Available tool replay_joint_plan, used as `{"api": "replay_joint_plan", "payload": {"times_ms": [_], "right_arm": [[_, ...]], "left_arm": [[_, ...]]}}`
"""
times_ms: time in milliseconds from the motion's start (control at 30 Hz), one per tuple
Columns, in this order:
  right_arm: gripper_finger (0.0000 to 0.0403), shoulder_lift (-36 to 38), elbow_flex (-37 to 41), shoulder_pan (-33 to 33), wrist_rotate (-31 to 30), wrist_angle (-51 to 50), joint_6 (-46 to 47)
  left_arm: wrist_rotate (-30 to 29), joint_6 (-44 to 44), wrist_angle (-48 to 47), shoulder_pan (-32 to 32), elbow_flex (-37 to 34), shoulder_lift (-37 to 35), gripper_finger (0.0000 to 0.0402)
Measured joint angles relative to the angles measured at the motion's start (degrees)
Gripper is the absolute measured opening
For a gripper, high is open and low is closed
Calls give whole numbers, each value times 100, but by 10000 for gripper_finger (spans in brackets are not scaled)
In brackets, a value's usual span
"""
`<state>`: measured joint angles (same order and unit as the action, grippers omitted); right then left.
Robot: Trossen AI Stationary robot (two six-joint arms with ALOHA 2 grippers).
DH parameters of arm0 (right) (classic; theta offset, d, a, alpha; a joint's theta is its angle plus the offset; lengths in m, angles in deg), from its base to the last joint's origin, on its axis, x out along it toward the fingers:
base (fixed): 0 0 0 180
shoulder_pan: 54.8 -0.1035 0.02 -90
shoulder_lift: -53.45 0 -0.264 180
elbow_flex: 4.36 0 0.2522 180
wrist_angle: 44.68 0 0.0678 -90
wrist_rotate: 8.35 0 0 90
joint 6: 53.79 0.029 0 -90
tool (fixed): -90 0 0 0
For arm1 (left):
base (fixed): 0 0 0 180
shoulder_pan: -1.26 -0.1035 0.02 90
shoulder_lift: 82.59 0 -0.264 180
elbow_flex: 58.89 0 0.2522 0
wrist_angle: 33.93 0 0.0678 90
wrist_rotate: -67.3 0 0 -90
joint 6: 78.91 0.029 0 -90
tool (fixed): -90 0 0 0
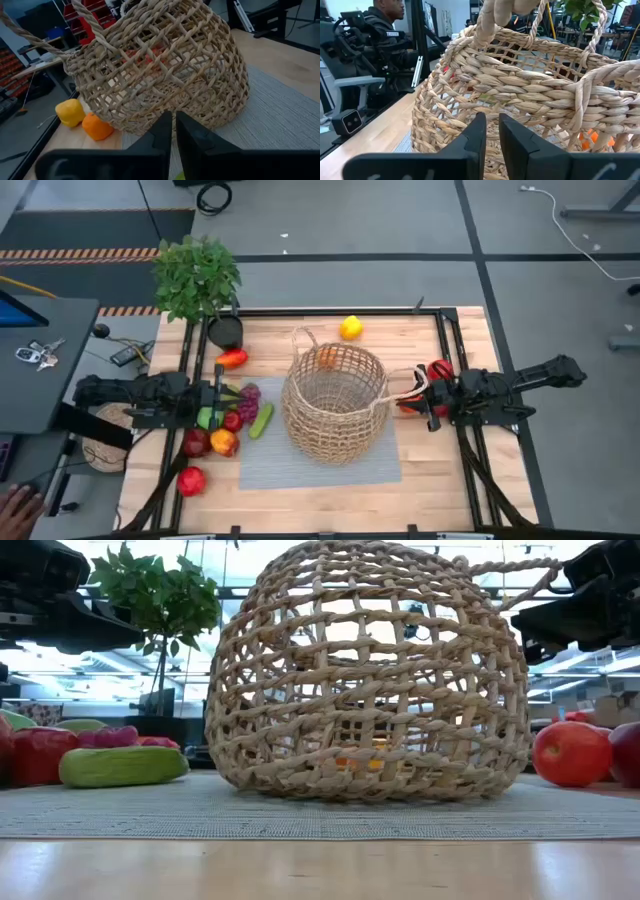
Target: Build produce basket
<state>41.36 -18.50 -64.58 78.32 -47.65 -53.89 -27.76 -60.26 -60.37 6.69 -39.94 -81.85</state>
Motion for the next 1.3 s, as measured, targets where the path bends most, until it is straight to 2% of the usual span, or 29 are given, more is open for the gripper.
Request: {"api": "replay_joint_plan", "payload": {"times_ms": [1300], "right_arm": [[58,1,0,0,-1,-2,2]], "left_arm": [[0,0,0,0,0,-1,32]]}}
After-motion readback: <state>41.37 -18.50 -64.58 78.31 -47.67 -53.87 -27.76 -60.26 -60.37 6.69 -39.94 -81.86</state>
